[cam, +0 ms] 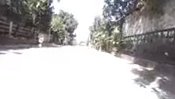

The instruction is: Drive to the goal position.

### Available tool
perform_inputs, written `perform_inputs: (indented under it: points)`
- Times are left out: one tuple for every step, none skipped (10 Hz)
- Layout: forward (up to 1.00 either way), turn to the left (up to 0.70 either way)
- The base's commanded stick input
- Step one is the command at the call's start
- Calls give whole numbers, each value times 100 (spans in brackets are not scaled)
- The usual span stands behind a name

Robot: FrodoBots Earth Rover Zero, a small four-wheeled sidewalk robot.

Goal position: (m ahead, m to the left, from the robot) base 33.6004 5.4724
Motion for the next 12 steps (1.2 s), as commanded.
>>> perform_inputs:
  points:
    - [100,-20]
    - [100,8]
    - [100,8]
    - [100,0]
    - [100,0]
    - [100,0]
    - [100,0]
    - [100,0]
    - [100,0]
    - [100,0]
    - [100,0]
    - [100,0]
